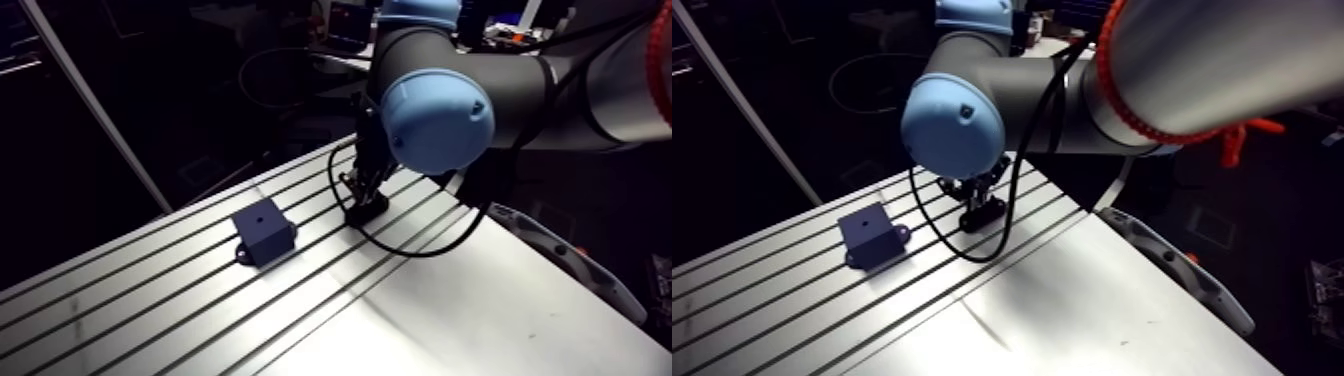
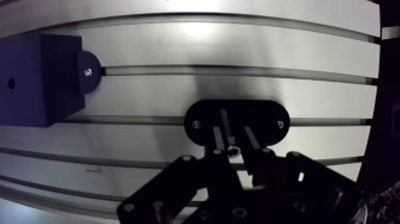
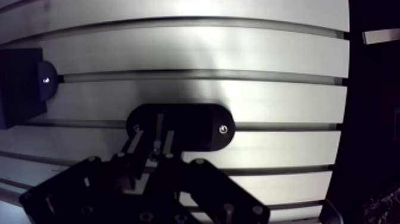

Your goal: Pick up the M10 bolt and insert it into the hole until fully seated.

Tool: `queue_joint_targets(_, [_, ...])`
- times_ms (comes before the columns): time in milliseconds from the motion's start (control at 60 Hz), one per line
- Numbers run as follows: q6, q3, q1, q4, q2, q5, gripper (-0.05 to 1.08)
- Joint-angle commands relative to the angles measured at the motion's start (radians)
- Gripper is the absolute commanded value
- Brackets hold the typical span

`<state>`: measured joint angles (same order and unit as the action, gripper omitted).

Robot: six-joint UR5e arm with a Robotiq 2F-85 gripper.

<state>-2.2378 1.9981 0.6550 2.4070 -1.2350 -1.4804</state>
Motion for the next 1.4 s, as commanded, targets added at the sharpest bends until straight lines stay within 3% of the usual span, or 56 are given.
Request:
queue_joint_targets(17, [0.000, 0.002, 0.000, -0.001, -0.001, -0.001, 0.75])
queue_joint_targets(150, [0.000, 0.002, 0.000, -0.001, -0.001, -0.001, 0.77])
queue_joint_targets(333, [0.000, 0.000, 0.000, -0.001, -0.005, 0.001, 0.88])
queue_joint_targets(483, [0.000, -0.006, 0.000, -0.002, -0.013, 0.004, 0.89])
queue_joint_targets(733, [-0.002, -0.025, -0.004, -0.023, -0.058, 0.007, 0.95])
queue_joint_targets(917, [0.010, -0.078, -0.020, -0.122, -0.068, 0.012, 1.04])
queue_joint_targets(1067, [0.075, -0.151, -0.042, -0.240, -0.075, 0.004, 1.08])
queue_joint_targets(1100, [0.090, -0.184, -0.047, -0.307, -0.083, -0.004, 1.08])
queue_joint_targets(1250, [0.127, -0.260, -0.089, -0.416, -0.086, -0.040, 1.08])
queue_joint_targets(1267, [0.143, -0.280, -0.099, -0.441, -0.086, -0.057, 1.08])
queue_joint_targets(1283, [0.143, -0.280, -0.099, -0.441, -0.086, -0.057, 1.08])
queue_joint_targets(1300, [0.157, -0.296, -0.107, -0.463, -0.086, -0.080, 1.08])
queue_joint_targets(1317, [0.157, -0.296, -0.107, -0.463, -0.086, -0.080, 1.08])
queue_joint_targets(1333, [0.171, -0.314, -0.116, -0.486, -0.085, -0.096, 1.08])
queue_joint_targets(1350, [0.171, -0.314, -0.116, -0.486, -0.085, -0.096, 1.08])
queue_joint_targets(1383, [0.192, -0.351, -0.143, -0.536, -0.082, -0.123, 1.08])
queue_joint_targets(1400, [0.192, -0.351, -0.143, -0.536, -0.082, -0.123, 1.08])
